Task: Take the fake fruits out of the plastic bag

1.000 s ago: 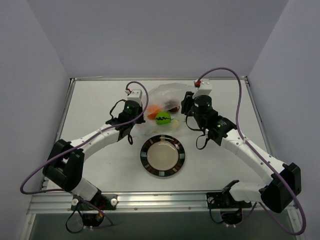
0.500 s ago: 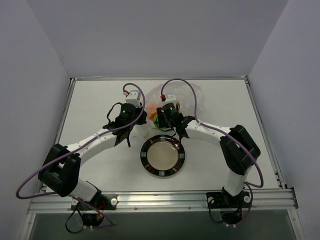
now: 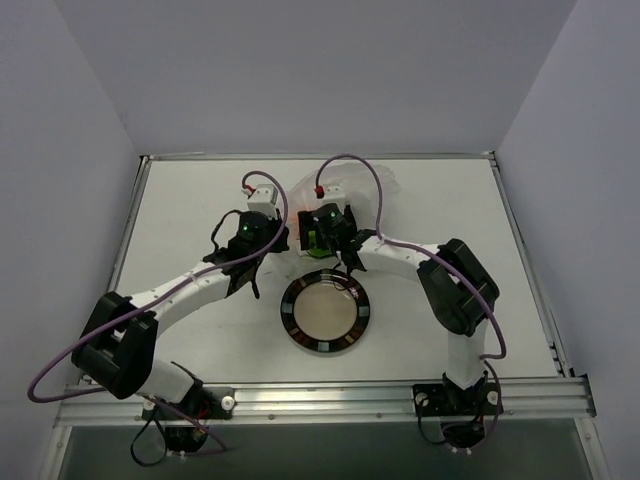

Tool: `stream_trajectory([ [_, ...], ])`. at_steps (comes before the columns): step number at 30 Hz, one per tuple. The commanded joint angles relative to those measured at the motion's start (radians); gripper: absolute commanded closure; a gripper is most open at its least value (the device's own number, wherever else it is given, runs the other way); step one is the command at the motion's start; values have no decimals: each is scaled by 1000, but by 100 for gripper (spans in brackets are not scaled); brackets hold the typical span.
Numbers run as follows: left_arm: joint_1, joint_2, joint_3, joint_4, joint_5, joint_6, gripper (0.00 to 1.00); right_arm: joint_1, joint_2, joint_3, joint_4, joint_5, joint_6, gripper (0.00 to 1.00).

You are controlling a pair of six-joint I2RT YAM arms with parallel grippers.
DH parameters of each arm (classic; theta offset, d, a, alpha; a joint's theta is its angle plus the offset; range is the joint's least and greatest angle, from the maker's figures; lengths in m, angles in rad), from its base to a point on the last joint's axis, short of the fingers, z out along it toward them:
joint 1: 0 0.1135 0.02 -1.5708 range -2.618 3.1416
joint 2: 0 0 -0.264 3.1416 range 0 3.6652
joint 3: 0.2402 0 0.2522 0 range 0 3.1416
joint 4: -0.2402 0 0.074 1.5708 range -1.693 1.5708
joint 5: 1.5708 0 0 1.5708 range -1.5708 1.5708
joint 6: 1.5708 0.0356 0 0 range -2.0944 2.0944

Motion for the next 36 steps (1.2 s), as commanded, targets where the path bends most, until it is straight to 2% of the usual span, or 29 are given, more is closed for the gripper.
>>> stream_trajectory([
  [1, -4, -48, 9, 32, -33, 20, 98, -4, 48, 78, 7, 26, 14, 0],
  [6, -4, -33, 5, 32, -53, 35, 98, 3, 108, 136, -15, 61, 17, 0],
  [7, -4, -34, 2, 33, -56, 35, 98, 3, 107, 136, -7, 60, 15, 3],
  [8, -4, -34, 2, 35, -58, 37, 98, 9, 98, 131, 2, 61, 9, 7],
  [9, -5, -34, 2, 35, -60, 38, 98, 12, 92, 127, 14, 69, 8, 18],
  [11, -5, -36, 2, 33, -61, 38, 98, 19, 64, 118, 16, 77, 3, 30],
  [12, -7, -36, 2, 33, -64, 40, 98, 25, 52, 112, 16, 81, 3, 42],
  [15, -5, -36, -1, 37, -63, 38, 98, 37, -19, 76, 16, 101, 5, 50],
  [19, -5, -39, -2, 41, -63, 37, 98, 55, -146, 13, 30, 121, 3, 52],
  [27, -4, -31, -2, 37, -73, 34, 98, 78, -413, -147, -18, -31, 23, 52],
  [32, -4, -33, -8, 46, -70, 29, 98, 178, -611, -284, -42, -95, 28, 51],
  [36, -4, -38, -13, 56, -67, 29, 97, 256, -665, -411, -42, -127, 75, 50],
])
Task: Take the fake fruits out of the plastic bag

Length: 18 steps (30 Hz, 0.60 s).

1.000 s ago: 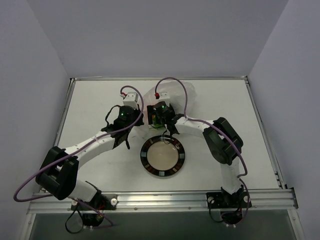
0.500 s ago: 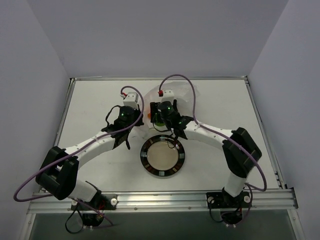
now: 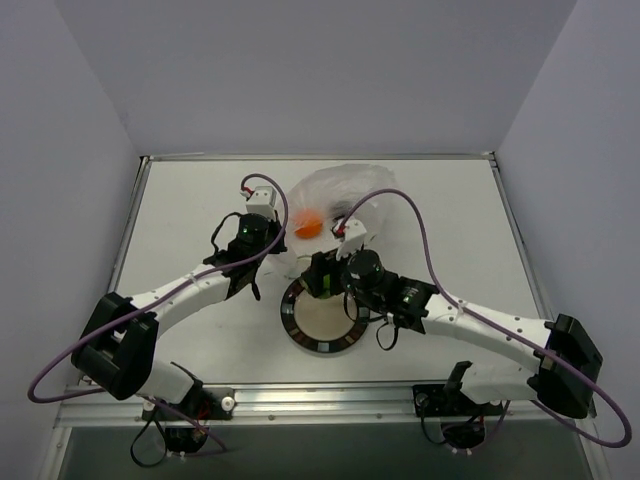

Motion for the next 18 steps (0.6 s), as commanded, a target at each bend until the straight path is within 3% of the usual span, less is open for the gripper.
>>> stream_trajectory([
  [1, -3, -27, 6, 40, -7, 4, 98, 65, -30, -93, -2, 0, 47, 50],
  [5, -3, -32, 0, 46, -9, 4, 98, 90, 30, -174, 54, 82, 92, 50],
  [12, -3, -27, 0, 46, -9, 10, 98, 96, 144, -133, 110, 156, 108, 45],
  [13, -5, -29, 1, 46, -10, 10, 98, 99, 153, -128, 111, 162, 108, 40],
  [14, -3, -32, 1, 46, -12, 10, 97, 108, 167, -121, 107, 164, 105, 24],
  [15, -3, -32, -2, 46, -12, 12, 98, 114, 170, -113, 84, 176, 102, 16],
  [17, -3, -35, -3, 46, -15, 12, 98, 134, 165, -73, 43, 193, 84, 1],
  [18, -5, -35, -3, 48, -17, 14, 98, 139, 159, -56, -5, 196, 73, 0],
])
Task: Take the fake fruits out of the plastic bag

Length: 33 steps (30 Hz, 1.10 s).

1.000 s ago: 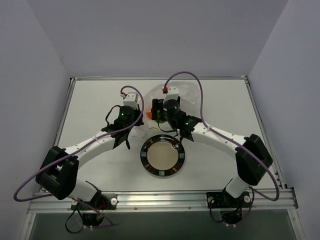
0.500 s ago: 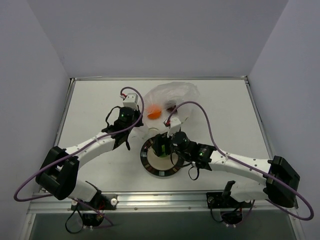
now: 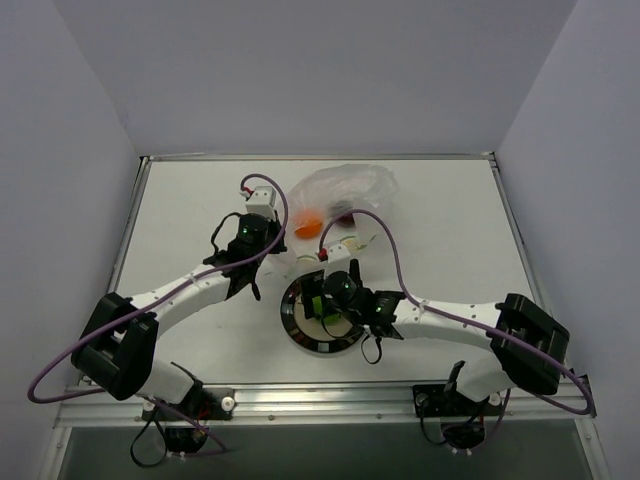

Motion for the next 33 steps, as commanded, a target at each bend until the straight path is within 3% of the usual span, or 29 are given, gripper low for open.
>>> stream_trajectory([
  [1, -5, -36, -1, 43, -14, 12, 97, 34, -26, 117, -65, 71, -26, 0],
  [4, -5, -33, 0, 45, -11, 14, 98, 44, -93, 152, -108, 72, -49, 2],
  [6, -5, -32, 2, 45, -10, 12, 98, 42, -142, 188, -112, 78, -72, 11],
  [7, -3, -30, 0, 45, -7, 12, 98, 39, -151, 203, -114, 100, -83, 18],
  [8, -5, -29, 2, 45, -7, 10, 98, 35, -154, 238, -114, 115, -98, 35],
  [10, -5, -27, 2, 46, -2, 9, 98, -4, -136, 281, -128, 143, -138, 52],
  [11, -5, -27, 2, 46, -2, 9, 98, -25, -101, 301, -131, 137, -154, 65],
  [14, -5, -32, 0, 48, -2, 9, 98, -157, -5, 367, -129, 92, -168, 79],
  [27, -6, -36, -7, 63, 16, -6, 98, -336, 368, 585, -134, 100, -321, 78],
  [33, -8, -17, -7, 82, 45, -23, 98, -400, 465, 619, -80, 140, -315, 61],
])
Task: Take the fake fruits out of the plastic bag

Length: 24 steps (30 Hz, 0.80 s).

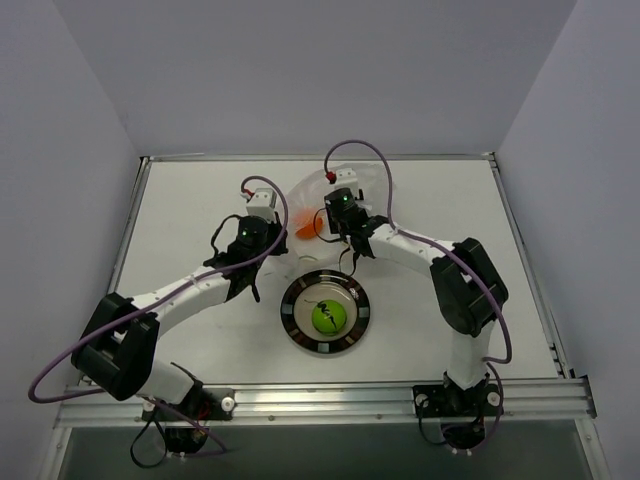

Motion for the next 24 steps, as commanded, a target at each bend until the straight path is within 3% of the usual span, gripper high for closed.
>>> stream_trajectory([
  [1, -9, -9, 14, 58, 33, -21, 98, -33, 44, 58, 50, 70, -21, 57],
  [3, -15, 2, 17, 67, 44, -30, 98, -40, 61, 73, 66, 89, -27, 38],
  [4, -23, 13, 18, 70, 47, -31, 98, -48, 76, 80, 70, 90, -36, 24],
  [8, -32, 40, 29, 78, 54, -36, 98, -73, 128, 119, 81, 74, -70, 1],
  [12, -34, 54, 34, 79, 62, -41, 98, -112, 171, 153, 105, 20, -75, 0],
  [19, -35, 63, 37, 78, 61, -39, 98, -163, 194, 178, 213, -210, 9, 0],
  [22, -34, 66, 34, 85, 67, -45, 98, -155, 142, 80, 372, -238, 37, 0],
  [24, -35, 69, 34, 89, 71, -51, 98, -162, 148, 95, 374, -244, 48, 0],
])
